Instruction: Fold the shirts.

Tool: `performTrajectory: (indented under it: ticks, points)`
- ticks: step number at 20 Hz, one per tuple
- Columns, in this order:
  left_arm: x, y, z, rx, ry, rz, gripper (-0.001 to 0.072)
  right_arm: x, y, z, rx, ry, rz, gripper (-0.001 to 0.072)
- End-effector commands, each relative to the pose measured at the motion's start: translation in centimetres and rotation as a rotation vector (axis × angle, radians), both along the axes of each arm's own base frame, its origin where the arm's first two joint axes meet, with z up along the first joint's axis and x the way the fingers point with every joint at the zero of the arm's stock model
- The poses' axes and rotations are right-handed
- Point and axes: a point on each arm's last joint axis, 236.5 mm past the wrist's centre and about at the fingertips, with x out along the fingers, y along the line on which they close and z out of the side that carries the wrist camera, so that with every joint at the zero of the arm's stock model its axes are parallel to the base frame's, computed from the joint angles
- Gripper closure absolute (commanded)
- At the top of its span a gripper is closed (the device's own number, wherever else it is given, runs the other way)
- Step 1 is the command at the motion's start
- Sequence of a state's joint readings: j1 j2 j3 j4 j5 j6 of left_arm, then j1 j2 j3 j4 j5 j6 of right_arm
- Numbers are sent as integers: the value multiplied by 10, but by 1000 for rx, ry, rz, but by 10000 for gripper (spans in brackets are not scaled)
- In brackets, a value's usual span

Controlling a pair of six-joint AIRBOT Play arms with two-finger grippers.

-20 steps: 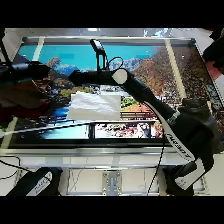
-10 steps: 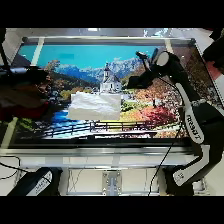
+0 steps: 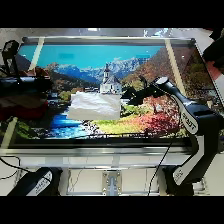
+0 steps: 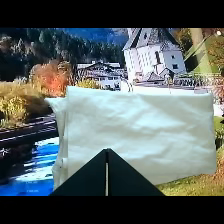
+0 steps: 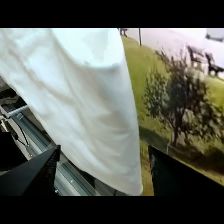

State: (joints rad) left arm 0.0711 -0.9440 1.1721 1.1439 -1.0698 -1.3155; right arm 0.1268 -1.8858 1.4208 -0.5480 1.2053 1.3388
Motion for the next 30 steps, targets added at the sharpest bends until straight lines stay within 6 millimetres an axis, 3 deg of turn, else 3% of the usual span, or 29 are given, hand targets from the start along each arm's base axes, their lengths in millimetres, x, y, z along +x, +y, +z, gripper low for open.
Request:
performTrajectory:
  ticks: [1,7,9,11,12,13,14,16,17,19,21,22,24,27,30]
  points:
    - [4,2,0,-1,-16,12,694,5,21,-19,-30,-34,-23,91]
    - [4,2,0,0,-17,11,695,-10,47,-28,-80,-37,20,112]
    - [4,2,0,0,-17,11,695,-18,62,-29,-85,-49,47,181]
    - [4,2,0,-1,-16,11,694,-20,74,-30,-92,-70,54,305]
    - [4,2,0,-1,-17,11,694,-20,79,-29,-88,-79,51,544]
    - [4,2,0,0,-17,11,694,-18,83,-23,-73,-84,48,687]
    - [4,2,0,0,-17,11,694,-14,86,-11,-51,-98,57,695]
    - [4,2,1,0,-20,13,695,11,78,30,-28,-205,67,695]
    - [4,2,1,-1,-20,13,695,28,64,56,-47,-284,69,696]
    - [4,2,1,-1,-20,13,694,57,8,106,-156,-409,46,696]
    - [4,2,1,-1,-20,13,695,73,-74,150,-307,-457,-63,696]
    - [4,2,1,-2,-20,13,694,71,-116,173,-357,-478,-116,696]
    - [4,0,2,-13,-21,11,694,48,-193,201,-463,-461,-186,696]
    - [5,-4,5,-35,-29,9,695,-13,-312,218,-672,-335,-310,697]
    - [5,-6,6,-47,-30,7,695,-72,-392,232,-740,-229,-465,697]
